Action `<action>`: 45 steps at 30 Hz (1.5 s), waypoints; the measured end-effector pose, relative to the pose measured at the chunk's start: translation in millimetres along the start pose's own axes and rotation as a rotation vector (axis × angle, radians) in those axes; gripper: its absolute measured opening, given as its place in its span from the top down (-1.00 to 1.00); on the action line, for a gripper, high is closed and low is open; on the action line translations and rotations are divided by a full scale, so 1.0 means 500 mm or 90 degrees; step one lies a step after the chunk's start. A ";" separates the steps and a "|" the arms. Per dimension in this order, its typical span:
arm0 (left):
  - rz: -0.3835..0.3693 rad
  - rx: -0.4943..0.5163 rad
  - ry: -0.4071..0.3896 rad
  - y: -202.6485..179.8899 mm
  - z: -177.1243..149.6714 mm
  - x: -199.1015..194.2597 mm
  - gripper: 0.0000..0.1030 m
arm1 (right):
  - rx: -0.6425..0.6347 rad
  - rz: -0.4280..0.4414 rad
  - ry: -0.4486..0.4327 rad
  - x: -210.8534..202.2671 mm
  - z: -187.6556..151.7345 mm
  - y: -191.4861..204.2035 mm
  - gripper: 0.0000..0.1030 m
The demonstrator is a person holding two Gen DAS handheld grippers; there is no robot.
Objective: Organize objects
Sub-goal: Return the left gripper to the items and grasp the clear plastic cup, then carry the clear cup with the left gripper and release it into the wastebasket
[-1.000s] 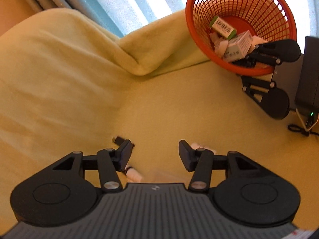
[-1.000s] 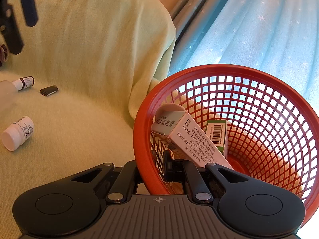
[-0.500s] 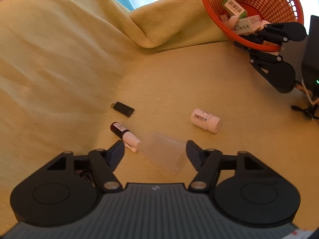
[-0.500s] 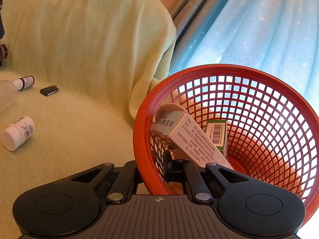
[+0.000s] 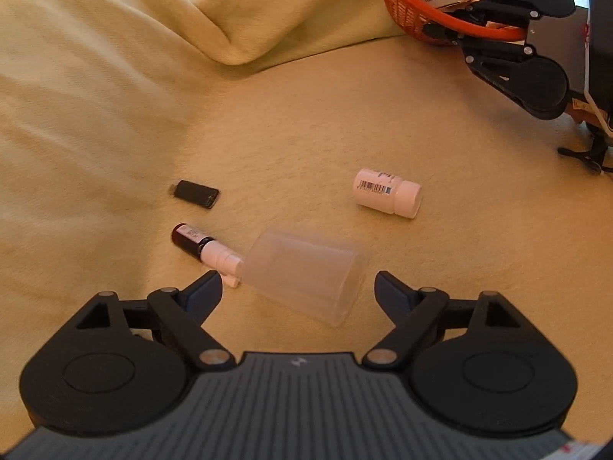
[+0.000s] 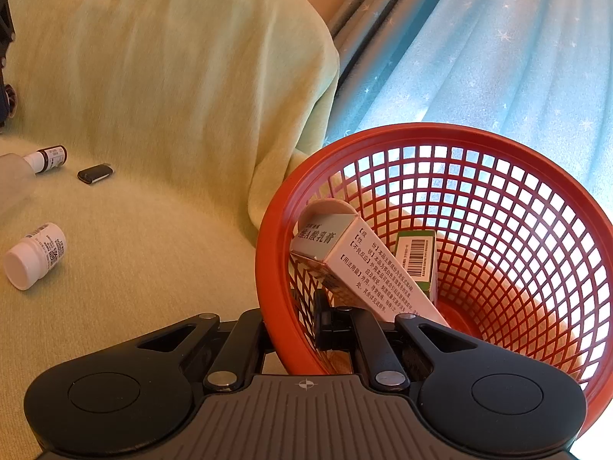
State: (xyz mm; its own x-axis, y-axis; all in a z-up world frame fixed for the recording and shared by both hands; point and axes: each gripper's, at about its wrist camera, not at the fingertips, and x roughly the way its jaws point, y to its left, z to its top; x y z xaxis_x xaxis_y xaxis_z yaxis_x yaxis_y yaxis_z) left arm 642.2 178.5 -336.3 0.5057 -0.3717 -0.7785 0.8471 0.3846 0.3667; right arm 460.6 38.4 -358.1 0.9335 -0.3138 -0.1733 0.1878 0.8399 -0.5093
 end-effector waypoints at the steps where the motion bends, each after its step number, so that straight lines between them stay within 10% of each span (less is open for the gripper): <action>1: -0.004 0.000 0.001 0.004 0.002 0.006 -0.63 | -0.001 0.000 0.000 0.000 0.000 0.000 0.95; 27: -0.128 -0.051 0.035 0.032 0.017 0.050 -0.52 | -0.001 0.000 0.000 0.001 0.001 0.002 0.95; 45: -0.059 -0.035 0.039 -0.002 0.020 0.024 -0.30 | 0.002 -0.001 -0.001 0.001 0.002 0.001 0.95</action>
State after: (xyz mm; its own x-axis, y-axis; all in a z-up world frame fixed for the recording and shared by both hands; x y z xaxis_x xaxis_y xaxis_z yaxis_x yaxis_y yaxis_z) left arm 648.9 165.3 -341.1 0.4136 -0.3566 -0.8377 0.8785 0.3980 0.2643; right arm 461.5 39.3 -357.7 0.9337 -0.3141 -0.1719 0.1897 0.8411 -0.5065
